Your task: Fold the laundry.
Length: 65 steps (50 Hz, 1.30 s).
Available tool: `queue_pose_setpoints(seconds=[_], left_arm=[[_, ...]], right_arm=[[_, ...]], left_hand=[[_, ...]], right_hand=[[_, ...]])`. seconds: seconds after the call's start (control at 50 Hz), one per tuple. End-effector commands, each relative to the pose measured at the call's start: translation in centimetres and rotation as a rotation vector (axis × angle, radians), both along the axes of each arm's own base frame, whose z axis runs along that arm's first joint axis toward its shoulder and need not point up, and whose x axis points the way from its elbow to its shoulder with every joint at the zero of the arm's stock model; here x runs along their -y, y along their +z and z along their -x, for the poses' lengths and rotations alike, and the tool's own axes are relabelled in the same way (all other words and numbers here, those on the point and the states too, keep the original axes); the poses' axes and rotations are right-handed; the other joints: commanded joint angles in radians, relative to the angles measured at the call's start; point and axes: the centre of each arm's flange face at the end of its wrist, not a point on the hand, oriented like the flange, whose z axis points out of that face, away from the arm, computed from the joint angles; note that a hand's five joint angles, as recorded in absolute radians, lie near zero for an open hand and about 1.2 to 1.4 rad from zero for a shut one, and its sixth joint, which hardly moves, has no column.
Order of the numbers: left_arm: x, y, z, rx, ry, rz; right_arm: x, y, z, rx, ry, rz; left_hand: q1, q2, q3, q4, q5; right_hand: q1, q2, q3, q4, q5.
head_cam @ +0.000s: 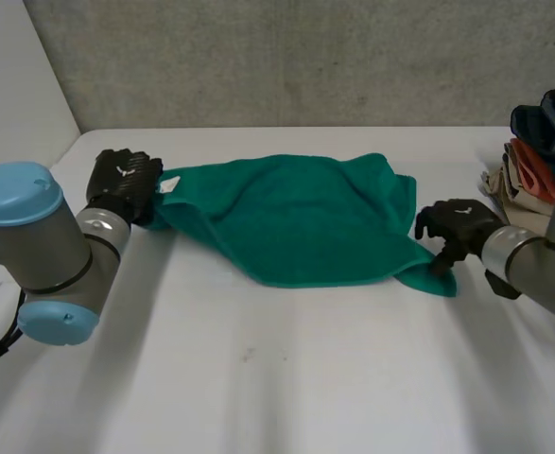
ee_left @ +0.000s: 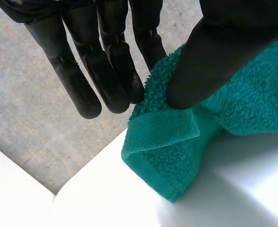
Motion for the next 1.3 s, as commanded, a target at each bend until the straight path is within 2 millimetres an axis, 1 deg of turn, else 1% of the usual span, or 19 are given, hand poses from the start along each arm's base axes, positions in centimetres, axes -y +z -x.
queue_pose_setpoints(seconds=[0.02,0.1,0.22,0.26,0.36,0.4,0.54,0.72,0.78,0.8,0.86,0.94,0.96,0.98,1.02,1.04,1.12,1.18,1.3], left_arm=[[0.0,0.5,-0.4,-0.002,0.009,0.008],[-0.3,0.3,-0.5,0.001,0.01,0.0],[-1.1,0.4,-0.7,0.0,0.008,-0.009],[-1.3,0.6,-0.8,-0.001,0.009,-0.006],[-2.0,1.9,-1.0,-0.007,0.008,0.018],[-2.1,2.2,-1.0,-0.01,0.007,0.025],[-2.4,3.2,-1.2,-0.015,0.009,0.048],[-2.3,3.4,-1.2,-0.022,0.015,0.047],[-2.3,3.6,-1.1,-0.04,0.012,0.048],[-2.3,3.7,-1.1,-0.046,0.014,0.048],[-2.6,4.5,-1.2,-0.084,0.014,0.044],[-3.8,6.6,-1.7,-0.098,0.017,0.04],[-4.2,7.0,-1.9,-0.096,0.018,0.032],[-5.0,8.0,-2.2,-0.093,0.018,0.027],[-5.7,9.3,-2.7,-0.091,0.026,0.028],[-6.1,9.9,-2.9,-0.09,0.03,0.026],[-8.2,11.9,-4.0,-0.069,0.043,-0.018],[-9.9,13.0,-4.6,-0.03,0.043,-0.07],[-11.1,11.6,-4.8,0.077,0.019,-0.163]], right_arm=[[1.3,-1.0,1.8,0.018,-0.071,-0.046],[1.2,-1.6,1.8,0.021,-0.068,-0.077],[0.9,-1.9,1.8,0.078,-0.092,-0.134],[0.9,-1.7,1.8,0.105,-0.1,-0.142],[1.0,-0.5,1.8,0.183,-0.104,-0.148],[1.0,-0.3,1.8,0.204,-0.104,-0.152],[1.0,-0.9,1.7,0.243,-0.102,-0.185],[1.5,-3.2,1.3,0.235,-0.101,-0.225],[1.7,-3.1,1.3,0.231,-0.104,-0.22],[1.7,-2.4,1.3,0.232,-0.105,-0.202],[1.8,-1.0,1.5,0.232,-0.104,-0.162],[1.7,4.4,2.6,0.209,-0.106,-0.015],[1.4,6.9,3.5,0.182,-0.113,0.056],[1.2,8.2,4.1,0.163,-0.12,0.091],[0.3,10.5,5.0,0.111,-0.119,0.141],[-0.9,12.8,5.7,0.041,-0.111,0.186],[-4.3,17.3,7.1,-0.18,-0.085,0.306],[-6.4,19.0,7.2,-0.337,-0.051,0.356],[-7.6,18.6,6.9,-0.425,-0.062,0.331]], left_hand=[[0.263,0.197,0.202,0.195,0.237],[0.263,0.197,0.202,0.195,0.237],[0.263,0.197,0.202,0.195,0.237],[0.263,0.197,0.202,0.195,0.237],[0.263,0.197,0.202,0.195,0.237],[0.263,0.197,0.202,0.195,0.237],[0.263,0.197,0.202,0.195,0.237],[0.263,0.197,0.202,0.195,0.237],[0.263,0.197,0.202,0.195,0.237],[0.263,0.197,0.202,0.195,0.237],[0.263,0.197,0.202,0.195,0.237],[0.263,0.197,0.202,0.195,0.237],[0.263,0.197,0.202,0.195,0.237],[0.263,0.197,0.202,0.195,0.237],[0.263,0.197,0.202,0.195,0.237],[0.263,0.197,0.202,0.195,0.237],[0.263,0.197,0.202,0.195,0.237],[0.263,0.197,0.202,0.195,0.237],[0.263,0.197,0.202,0.195,0.237]], right_hand=[[0.036,0.034,0.043,0.056,0.072],[0.117,0.116,0.125,0.138,0.154],[0.59,0.589,0.598,0.611,0.627],[0.576,0.575,0.583,0.597,0.612],[0.086,0.085,0.093,0.107,0.123],[0.08,0.079,0.087,0.1,0.116],[0.08,0.078,0.087,0.1,0.116],[0.124,0.122,0.131,0.144,0.16],[0.571,0.569,0.578,0.591,0.607],[0.729,0.728,0.736,0.749,0.765],[0.73,0.729,0.738,0.751,0.767],[0.73,0.729,0.738,0.751,0.767],[0.73,0.729,0.738,0.751,0.767],[0.73,0.729,0.738,0.751,0.767],[0.73,0.729,0.738,0.751,0.767],[0.73,0.729,0.738,0.751,0.767],[0.73,0.729,0.738,0.751,0.767],[0.73,0.729,0.738,0.751,0.767],[0.73,0.729,0.738,0.751,0.767]])
